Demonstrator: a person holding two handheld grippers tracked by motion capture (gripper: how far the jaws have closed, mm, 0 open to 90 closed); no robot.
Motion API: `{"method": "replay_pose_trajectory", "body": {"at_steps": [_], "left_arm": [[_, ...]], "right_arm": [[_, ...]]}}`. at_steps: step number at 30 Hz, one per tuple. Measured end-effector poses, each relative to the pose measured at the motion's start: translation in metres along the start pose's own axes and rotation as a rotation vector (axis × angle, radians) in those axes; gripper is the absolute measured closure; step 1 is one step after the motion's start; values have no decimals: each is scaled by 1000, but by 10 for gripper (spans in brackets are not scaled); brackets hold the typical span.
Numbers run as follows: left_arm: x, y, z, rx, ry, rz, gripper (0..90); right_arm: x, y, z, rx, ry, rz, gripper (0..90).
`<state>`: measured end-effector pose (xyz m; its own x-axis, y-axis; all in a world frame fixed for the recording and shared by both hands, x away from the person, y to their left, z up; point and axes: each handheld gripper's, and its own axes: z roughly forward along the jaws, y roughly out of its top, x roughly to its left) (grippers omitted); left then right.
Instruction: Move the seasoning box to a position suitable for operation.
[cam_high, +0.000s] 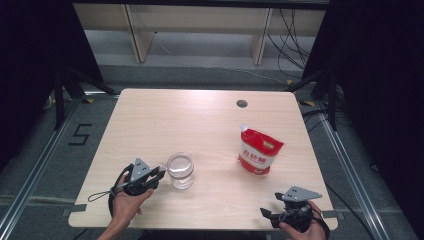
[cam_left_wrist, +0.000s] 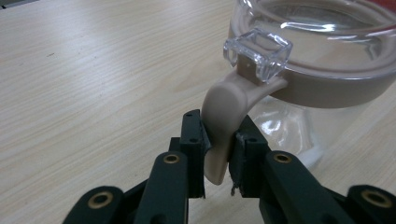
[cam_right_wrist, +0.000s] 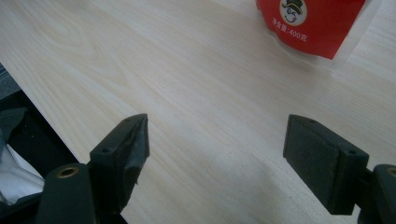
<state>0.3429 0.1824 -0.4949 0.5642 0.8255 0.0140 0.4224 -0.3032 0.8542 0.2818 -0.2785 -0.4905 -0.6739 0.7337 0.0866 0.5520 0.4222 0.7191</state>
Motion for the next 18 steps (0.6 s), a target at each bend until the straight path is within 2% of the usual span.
{"method": "replay_pose_trajectory", "body": {"at_steps": [1,2,4,5,6,8,10,11,13,16,18], "left_arm": [[1,0,0,-3,-7,4,767],[1,0,0,-5,-10,4,767],[1,0,0,-5,-12,5,767],[1,-1,0,-9,-16,8,767],[1,-1,1,-16,-21,5,767],[-1,-1,0,-9,-28,9,765],[-2,-1,0,-11,-41,17,766],[-4,-1,1,-16,-50,17,766],[-10,-1,2,-20,-67,24,767],[-18,0,2,-18,-93,36,766],[-22,1,2,-15,-110,67,766]], "right_arm": [[0,0,0,-2,-10,-10,236],[1,0,-1,10,-14,14,236],[1,0,0,1,-12,5,236],[4,0,0,10,-13,33,236],[3,0,0,6,-18,23,236],[0,1,2,12,22,-12,236],[0,1,1,12,25,2,236],[-1,1,1,12,26,0,236],[1,1,1,1,-9,-3,236],[1,1,1,-1,-15,-3,236],[1,1,0,0,-15,-2,236]]}}
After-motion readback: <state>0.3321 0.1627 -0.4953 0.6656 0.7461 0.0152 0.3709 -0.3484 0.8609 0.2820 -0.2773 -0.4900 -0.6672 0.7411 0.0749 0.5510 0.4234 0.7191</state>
